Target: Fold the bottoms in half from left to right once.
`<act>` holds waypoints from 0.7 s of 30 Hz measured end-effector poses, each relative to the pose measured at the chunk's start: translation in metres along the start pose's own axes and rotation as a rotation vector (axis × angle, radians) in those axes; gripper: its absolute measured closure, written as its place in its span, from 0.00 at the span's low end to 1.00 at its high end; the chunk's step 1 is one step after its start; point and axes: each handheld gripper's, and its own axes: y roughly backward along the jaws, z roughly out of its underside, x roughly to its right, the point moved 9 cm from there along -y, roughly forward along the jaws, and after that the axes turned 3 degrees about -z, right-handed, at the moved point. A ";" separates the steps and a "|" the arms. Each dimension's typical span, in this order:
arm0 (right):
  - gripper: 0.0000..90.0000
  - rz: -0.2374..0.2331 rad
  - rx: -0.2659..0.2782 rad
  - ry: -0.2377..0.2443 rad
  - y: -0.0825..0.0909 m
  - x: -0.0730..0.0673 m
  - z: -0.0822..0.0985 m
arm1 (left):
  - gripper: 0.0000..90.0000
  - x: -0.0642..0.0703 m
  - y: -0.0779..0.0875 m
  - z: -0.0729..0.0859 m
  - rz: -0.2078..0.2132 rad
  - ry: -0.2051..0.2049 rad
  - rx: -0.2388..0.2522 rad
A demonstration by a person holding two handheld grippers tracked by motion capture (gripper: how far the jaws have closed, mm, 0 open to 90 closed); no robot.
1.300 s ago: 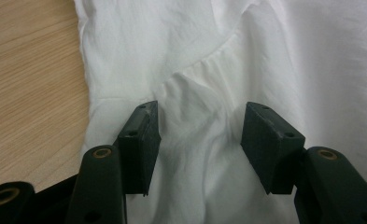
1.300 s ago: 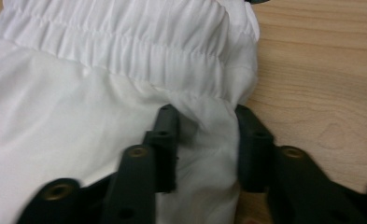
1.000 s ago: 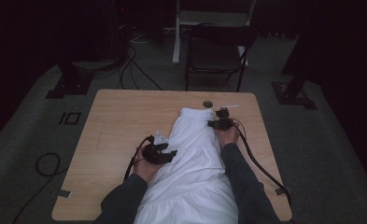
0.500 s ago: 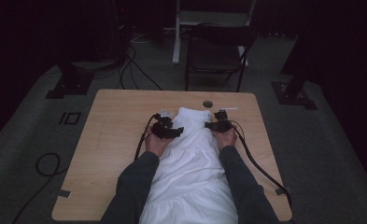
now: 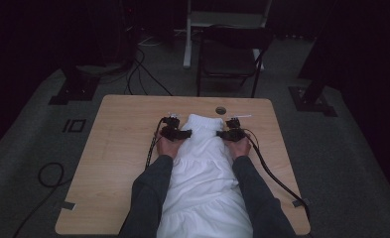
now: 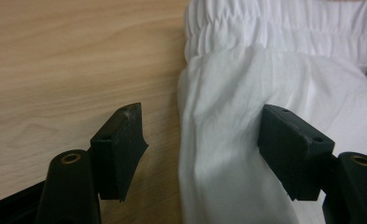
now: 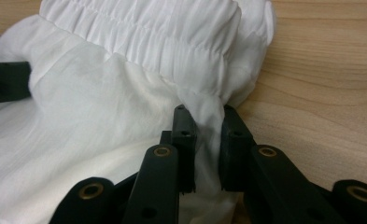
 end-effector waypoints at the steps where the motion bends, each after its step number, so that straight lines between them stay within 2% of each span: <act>1: 0.88 0.003 0.000 0.001 0.000 0.000 0.000 | 0.35 0.000 -0.002 0.002 0.004 -0.006 -0.006; 5: 0.86 0.018 -0.008 0.010 0.000 -0.001 0.000 | 0.36 0.003 -0.002 0.002 0.017 -0.021 -0.011; 7: 0.85 0.028 -0.008 0.007 -0.001 -0.002 -0.001 | 0.40 0.006 -0.001 0.004 0.031 -0.052 -0.027; 9: 0.84 0.038 -0.007 0.000 -0.001 -0.003 -0.001 | 0.43 0.007 0.000 0.005 0.032 -0.064 -0.039; 13: 0.84 0.047 -0.007 0.006 -0.001 -0.004 -0.001 | 0.50 0.008 0.001 0.005 0.048 -0.055 -0.047; 15: 0.83 0.058 -0.013 0.023 -0.001 -0.005 -0.001 | 0.57 0.010 0.001 0.006 0.064 -0.061 -0.054; 20: 0.83 0.057 -0.015 0.019 -0.001 -0.005 -0.001 | 0.61 0.013 0.001 0.006 0.079 -0.051 -0.068; 21: 0.82 0.050 -0.018 0.014 -0.001 -0.005 -0.001 | 0.67 0.014 0.001 0.006 0.084 -0.052 -0.076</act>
